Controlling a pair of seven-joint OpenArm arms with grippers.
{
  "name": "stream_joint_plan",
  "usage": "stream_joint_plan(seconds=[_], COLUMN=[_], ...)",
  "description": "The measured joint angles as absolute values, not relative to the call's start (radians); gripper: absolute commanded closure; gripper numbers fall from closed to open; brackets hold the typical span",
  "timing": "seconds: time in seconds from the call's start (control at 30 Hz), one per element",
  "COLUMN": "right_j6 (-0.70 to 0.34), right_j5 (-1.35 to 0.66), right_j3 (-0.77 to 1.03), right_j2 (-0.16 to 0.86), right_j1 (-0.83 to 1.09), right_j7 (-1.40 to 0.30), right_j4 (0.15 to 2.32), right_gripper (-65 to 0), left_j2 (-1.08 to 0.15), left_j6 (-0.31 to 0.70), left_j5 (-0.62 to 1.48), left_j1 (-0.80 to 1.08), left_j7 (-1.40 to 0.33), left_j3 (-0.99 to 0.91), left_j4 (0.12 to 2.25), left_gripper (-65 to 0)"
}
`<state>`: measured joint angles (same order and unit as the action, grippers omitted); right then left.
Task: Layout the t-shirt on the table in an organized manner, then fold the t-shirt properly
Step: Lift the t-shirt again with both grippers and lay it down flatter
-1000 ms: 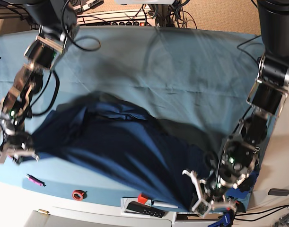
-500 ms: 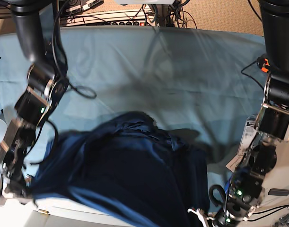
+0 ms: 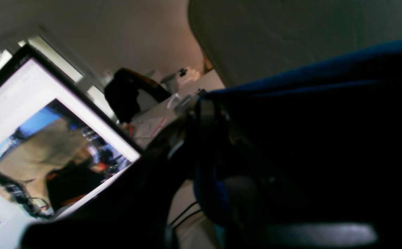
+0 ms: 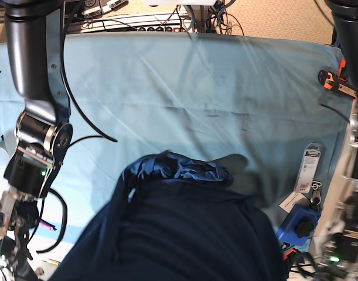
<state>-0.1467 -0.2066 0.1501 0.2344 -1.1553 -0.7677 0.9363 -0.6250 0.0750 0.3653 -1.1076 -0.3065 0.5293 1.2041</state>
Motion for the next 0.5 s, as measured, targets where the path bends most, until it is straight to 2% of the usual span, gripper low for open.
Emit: stream_joint_plan(seconds=[0.2,0.5], right_j6=[-0.165,-0.193], right_j5=[-0.157,-0.159], right_j3=[0.15,0.15], right_j2=[0.25,0.358], right_j1=[-1.124,-1.05], right_j7=[-0.834,-0.902], right_j4=[0.998,1.114], right_gripper=[0.0,0.0], left_j2=[-0.68,-0.738], left_j6=[0.177,0.3], left_j5=[0.492,0.617], left_j1=[-1.098,-1.079], left_j7=[-0.371,-0.449], left_j3=[0.529,0.531], left_j4=[1.203,1.206], left_gripper=[0.0,0.0])
